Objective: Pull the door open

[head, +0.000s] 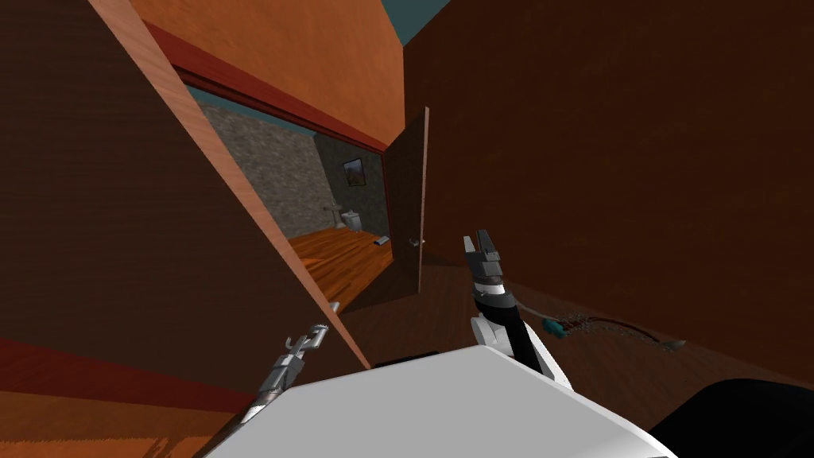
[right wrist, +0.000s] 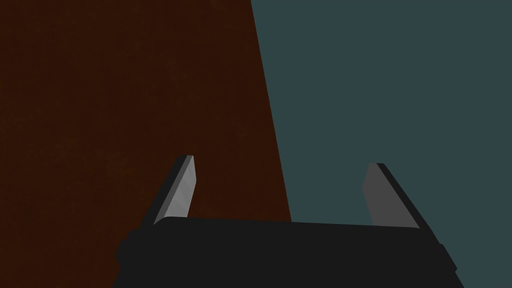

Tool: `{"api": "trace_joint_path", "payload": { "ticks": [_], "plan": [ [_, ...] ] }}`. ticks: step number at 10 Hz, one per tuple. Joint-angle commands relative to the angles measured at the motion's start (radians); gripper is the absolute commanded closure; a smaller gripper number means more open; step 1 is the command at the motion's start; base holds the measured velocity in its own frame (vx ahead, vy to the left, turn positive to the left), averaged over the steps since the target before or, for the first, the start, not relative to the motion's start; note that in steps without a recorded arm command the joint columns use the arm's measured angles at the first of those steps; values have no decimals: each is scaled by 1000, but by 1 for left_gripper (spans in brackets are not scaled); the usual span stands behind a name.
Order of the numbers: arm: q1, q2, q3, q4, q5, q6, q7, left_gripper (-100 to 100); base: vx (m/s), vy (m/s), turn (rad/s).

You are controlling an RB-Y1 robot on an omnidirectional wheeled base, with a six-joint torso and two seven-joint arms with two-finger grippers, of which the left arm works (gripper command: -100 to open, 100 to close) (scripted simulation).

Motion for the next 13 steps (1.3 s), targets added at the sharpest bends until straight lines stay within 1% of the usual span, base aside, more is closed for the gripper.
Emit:
{"api": "trace_joint_path", "payload": {
  "ticks": [1, 4, 8, 9, 12, 13],
  "plan": [
    [-13, -14, 23, 2, -27, 11, 4, 100, -194, 60, -162],
    [-32, -37, 73, 0, -80, 38, 11, 100, -186, 54, -117],
    [-64, -74, 155, -4, -166, 82, 22, 100, -207, 61, -158],
    [-68, -79, 166, -4, -178, 88, 23, 100, -171, 48, -92],
    [-92, -107, 229, -7, -244, 122, 32, 100, -178, 72, -152],
    [-92, -107, 229, -7, -244, 122, 32, 100, -128, 22, -44]
  ]
}}
